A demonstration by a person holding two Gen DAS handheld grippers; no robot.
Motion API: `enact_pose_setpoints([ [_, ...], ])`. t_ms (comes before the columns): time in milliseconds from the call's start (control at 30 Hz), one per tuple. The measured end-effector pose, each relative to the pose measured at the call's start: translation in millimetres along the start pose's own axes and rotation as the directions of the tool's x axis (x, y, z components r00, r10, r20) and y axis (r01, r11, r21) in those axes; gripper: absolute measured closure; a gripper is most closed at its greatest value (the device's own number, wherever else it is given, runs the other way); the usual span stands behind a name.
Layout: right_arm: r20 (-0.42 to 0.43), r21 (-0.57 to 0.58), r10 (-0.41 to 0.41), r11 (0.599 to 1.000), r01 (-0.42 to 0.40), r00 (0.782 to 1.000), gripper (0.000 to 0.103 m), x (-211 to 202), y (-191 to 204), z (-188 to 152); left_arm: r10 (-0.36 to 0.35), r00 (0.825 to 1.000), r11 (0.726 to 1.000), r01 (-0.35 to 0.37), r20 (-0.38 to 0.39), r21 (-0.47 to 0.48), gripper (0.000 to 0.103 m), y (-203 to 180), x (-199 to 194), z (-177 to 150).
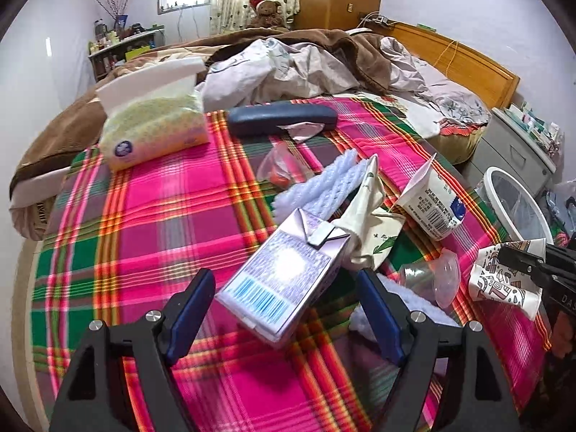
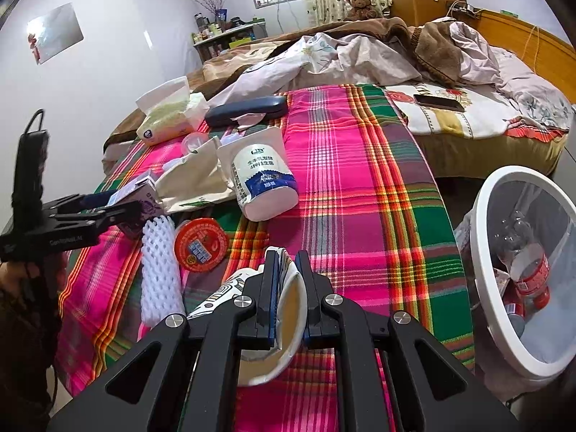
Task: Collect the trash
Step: 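Grasp the paper cup with the right tool while the left tool grasps the purple carton, then carry the cup and carton over the white wastebasket and open both tools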
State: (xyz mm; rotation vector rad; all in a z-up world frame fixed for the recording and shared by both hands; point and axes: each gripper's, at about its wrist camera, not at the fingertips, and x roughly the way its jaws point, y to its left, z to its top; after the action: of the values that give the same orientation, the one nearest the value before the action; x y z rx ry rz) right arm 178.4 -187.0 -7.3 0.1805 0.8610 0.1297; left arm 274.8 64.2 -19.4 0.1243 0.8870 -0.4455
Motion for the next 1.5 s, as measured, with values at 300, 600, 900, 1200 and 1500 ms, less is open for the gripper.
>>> enact_pose_setpoints([
  [300, 0.005, 0.005, -0.002, 1.0, 0.002, 1.0, 0.093, -1.8, -3.6, -0.2, 0.003, 0.999, 1.0, -0.003, -0.043, 0.018, 0.063, -10.5, 8.6, -2.4],
  [600, 0.031, 0.014, 0.006, 1.0, -0.006, 0.999, 0.093, -12.7, -7.2, -0.9, 0.02, 1.0, 1.0, -0.02, -0.011, 0.012, 0.063, -21.8, -16.6, -9.4],
  [900, 0.088, 0.023, 0.023, 0.999, -0.025, 0.996, 0.093, -36.0, -14.6, -0.8, 0.025, 0.999, 0.999, -0.027, 0.04, 0.04, 0.063, -52.8, -52.5, -6.9],
  [1200, 0.16, 0.049, -0.002, 0.999, -0.005, 0.987, 0.093, -64.6, -37.1, 2.9, -0.009, 0.997, 0.996, 0.003, 0.072, 0.092, 0.063, -102.7, -70.9, 0.8],
  [1500, 0.212, 0.091, -0.051, 0.995, 0.032, 0.976, 0.093, -89.5, -73.1, 1.1, -0.058, 0.995, 0.986, 0.044, 0.085, 0.16, 0.063, -165.3, -71.1, 9.9],
])
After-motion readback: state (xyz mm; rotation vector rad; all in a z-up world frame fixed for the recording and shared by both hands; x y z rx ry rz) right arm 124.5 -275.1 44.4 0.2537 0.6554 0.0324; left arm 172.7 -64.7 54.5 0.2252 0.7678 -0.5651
